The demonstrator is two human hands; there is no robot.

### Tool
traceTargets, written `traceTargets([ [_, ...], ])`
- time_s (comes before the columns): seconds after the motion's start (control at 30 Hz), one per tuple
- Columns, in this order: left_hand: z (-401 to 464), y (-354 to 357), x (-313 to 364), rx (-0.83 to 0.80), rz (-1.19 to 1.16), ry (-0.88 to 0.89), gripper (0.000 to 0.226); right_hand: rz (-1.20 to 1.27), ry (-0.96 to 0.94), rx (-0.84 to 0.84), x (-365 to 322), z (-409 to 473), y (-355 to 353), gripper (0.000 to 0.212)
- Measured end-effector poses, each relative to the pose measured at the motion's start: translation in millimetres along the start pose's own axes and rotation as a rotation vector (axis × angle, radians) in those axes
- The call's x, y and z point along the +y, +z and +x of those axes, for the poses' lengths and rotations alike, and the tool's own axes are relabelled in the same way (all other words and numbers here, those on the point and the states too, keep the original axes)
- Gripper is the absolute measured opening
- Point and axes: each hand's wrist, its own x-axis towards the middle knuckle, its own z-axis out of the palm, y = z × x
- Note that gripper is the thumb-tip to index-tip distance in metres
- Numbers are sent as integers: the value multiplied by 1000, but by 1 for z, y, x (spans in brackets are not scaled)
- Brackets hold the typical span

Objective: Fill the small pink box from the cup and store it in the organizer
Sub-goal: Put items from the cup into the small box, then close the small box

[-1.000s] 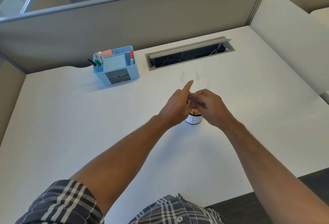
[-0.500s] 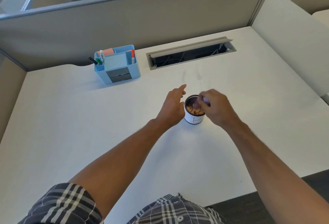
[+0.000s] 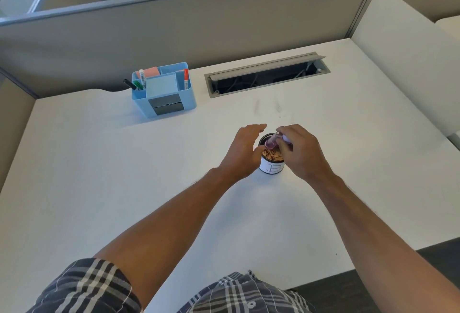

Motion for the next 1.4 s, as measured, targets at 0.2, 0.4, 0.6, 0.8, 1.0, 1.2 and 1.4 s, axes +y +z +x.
traceTargets([
  [0.2, 8, -4, 23, 25, -94, 50, 35, 149, -50, -27, -16, 7, 2, 24],
  [0.4, 10, -12, 12, 176, -381, -301, 27, 386, 393, 1, -7, 11, 1, 34],
  [0.6, 1, -19, -4, 220, -645, -505, 17, 581, 534, -5, -7, 8, 3, 31],
  [0.8, -8, -22, -6, 241, -799, -539, 15, 659, 522, -1, -13, 11, 7, 22],
  [1.0, -10, -24, -1, 198, -768, -519, 19, 672, 487, -53, -11, 13, 12, 26],
  [1.2, -11, -24, 5, 192, -714, -501, 24, 625, 427, -104, -9, 15, 12, 30],
  [1.4, -13, -27, 5, 188, -708, -501, 21, 651, 435, -108, -6, 15, 8, 30],
])
